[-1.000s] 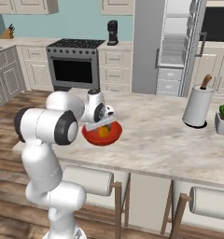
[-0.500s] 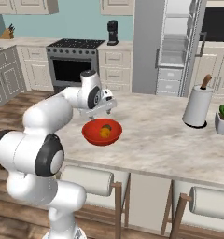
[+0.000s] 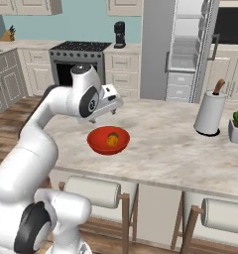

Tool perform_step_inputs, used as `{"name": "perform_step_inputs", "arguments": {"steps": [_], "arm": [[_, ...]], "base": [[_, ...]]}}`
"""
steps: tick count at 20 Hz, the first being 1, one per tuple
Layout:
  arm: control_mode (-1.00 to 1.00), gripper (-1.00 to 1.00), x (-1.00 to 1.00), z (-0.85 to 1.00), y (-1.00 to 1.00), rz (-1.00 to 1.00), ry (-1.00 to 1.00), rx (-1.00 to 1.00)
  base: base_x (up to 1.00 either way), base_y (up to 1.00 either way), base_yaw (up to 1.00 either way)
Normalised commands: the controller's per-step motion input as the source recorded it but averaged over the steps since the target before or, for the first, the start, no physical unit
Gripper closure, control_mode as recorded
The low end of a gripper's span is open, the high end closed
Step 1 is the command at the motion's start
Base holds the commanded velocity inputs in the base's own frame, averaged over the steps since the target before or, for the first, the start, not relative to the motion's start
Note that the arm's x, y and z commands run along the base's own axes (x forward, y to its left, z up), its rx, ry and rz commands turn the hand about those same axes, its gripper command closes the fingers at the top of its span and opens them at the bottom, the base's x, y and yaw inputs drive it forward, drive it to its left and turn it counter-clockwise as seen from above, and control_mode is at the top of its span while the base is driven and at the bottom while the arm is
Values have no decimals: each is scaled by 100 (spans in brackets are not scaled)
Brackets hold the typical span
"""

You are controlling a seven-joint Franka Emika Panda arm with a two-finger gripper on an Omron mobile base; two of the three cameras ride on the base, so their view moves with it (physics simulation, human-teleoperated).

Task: Retrieve the kiwi and orange from the fridge and place them into the bowl on the dining table.

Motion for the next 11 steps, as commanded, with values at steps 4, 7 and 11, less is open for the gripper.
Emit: {"name": "perform_step_inputs", "arguments": {"steps": [4, 7, 11], "arm": [[-100, -100, -100, 78, -24, -5, -9, 0], [-100, -100, -100, 56, -18, -8, -18, 0], [-100, -100, -100, 50, -18, -4, -26, 0]], "base": [[0, 0, 0], [0, 0, 0], [0, 0, 0]]}}
